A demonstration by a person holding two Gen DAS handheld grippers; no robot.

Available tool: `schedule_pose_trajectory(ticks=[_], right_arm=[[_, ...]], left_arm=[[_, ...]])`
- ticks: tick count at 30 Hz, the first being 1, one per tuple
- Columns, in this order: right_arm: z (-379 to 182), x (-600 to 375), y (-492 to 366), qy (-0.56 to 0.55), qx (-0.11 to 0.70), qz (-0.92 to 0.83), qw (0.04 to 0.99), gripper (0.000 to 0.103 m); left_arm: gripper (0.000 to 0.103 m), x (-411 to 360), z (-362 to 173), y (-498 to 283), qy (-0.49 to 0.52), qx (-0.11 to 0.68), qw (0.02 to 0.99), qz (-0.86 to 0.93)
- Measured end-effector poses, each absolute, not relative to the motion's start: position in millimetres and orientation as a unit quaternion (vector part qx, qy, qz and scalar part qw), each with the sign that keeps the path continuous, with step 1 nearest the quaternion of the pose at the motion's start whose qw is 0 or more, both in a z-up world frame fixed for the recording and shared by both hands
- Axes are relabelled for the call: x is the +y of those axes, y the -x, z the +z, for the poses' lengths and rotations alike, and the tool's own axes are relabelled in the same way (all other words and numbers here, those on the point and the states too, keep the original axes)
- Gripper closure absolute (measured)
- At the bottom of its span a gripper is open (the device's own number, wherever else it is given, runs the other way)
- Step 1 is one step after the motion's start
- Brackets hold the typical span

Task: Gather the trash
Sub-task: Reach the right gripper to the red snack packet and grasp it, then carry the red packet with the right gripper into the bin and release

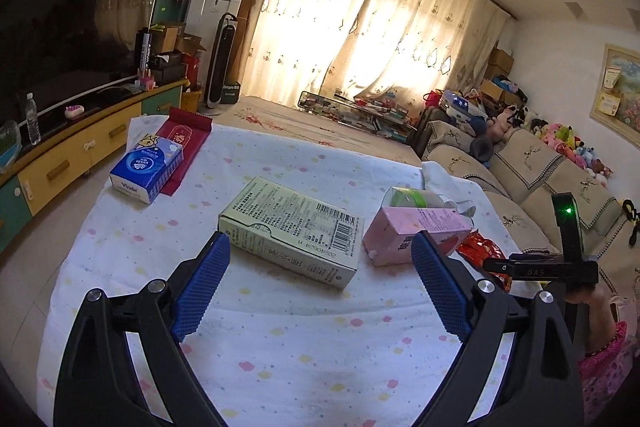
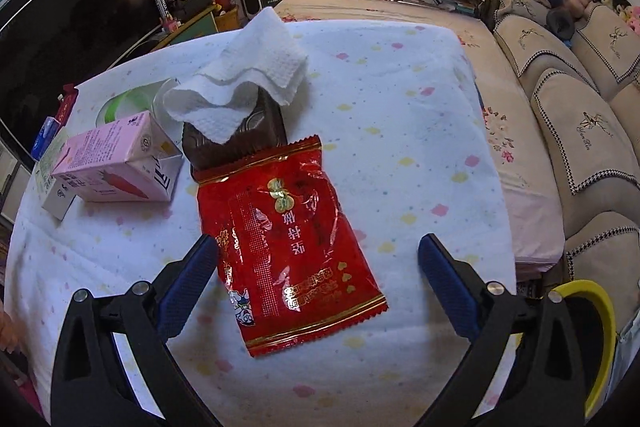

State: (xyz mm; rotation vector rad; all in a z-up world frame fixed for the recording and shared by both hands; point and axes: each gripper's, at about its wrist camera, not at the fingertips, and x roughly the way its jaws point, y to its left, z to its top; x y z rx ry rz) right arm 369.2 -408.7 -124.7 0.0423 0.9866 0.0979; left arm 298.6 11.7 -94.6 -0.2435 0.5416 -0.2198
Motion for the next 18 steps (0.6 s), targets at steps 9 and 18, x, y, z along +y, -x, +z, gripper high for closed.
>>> schedule_pose_trajectory(ticks=[9, 18], right_arm=[[-128.9, -376.5, -362.9, 0.034, 0.456, 0.069, 0.887, 0.028], [-121.5, -368.6, -350.6, 0.041, 0.46, 0.08, 0.884, 0.063]], left_arm=[[0.013, 0.5, -97.1, -300.0, 0.105, 0.271, 0.95, -0.111], [0.013, -4.5, -100.3, -300.2, 0.092, 0.278, 0.95, -0.108]])
